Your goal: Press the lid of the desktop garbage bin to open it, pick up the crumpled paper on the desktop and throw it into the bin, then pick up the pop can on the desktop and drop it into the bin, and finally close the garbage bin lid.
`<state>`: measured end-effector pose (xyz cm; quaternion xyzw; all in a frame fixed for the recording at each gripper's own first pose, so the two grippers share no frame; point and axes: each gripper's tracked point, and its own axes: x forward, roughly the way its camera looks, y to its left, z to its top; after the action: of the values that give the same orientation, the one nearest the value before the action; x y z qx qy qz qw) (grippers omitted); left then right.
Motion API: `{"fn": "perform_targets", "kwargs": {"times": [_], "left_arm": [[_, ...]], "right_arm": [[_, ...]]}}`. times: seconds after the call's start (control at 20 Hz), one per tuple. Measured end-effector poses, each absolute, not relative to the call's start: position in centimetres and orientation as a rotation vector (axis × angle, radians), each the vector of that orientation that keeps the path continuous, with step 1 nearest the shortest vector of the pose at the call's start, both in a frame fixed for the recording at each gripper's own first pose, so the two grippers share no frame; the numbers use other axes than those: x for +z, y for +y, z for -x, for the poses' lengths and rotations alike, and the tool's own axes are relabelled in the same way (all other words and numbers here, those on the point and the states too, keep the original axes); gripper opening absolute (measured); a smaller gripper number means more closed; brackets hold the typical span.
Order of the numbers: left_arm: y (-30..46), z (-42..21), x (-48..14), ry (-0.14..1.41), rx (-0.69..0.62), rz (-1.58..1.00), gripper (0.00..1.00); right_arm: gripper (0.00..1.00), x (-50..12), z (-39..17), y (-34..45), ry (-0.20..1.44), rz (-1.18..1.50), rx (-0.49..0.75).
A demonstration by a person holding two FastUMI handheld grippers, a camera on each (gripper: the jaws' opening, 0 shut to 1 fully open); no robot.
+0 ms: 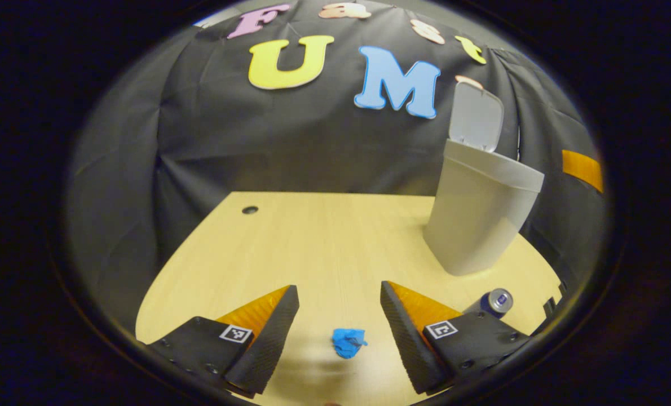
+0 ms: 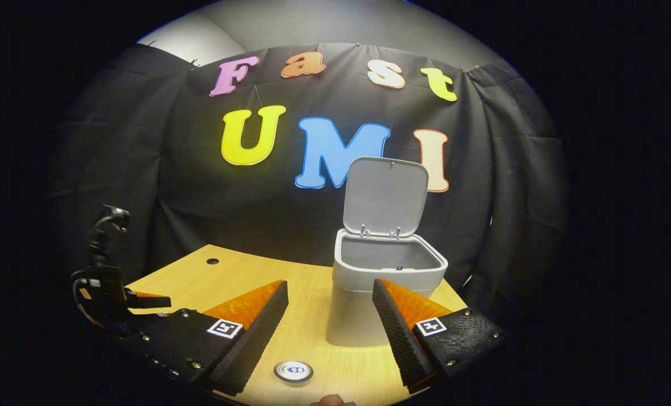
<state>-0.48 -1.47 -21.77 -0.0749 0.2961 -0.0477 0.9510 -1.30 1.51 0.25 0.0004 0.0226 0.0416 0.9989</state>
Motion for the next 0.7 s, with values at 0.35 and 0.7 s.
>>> {"fn": "perform_targets", "kwargs": {"times": [0.35,0.7], "left_arm": [[-2.8,1.6,-27.5,0.819,-0.137,0.143,0.96],[-3.5,1.5,-32.4,0.959,-0.165,0.085,0.96]], "right_arm": [[0.96,-1.0,2.4,1.3,0.085,-0.033,0.06],[0.96,-1.8,2.8,0.8,0.113,-0.038,0.034]]}}
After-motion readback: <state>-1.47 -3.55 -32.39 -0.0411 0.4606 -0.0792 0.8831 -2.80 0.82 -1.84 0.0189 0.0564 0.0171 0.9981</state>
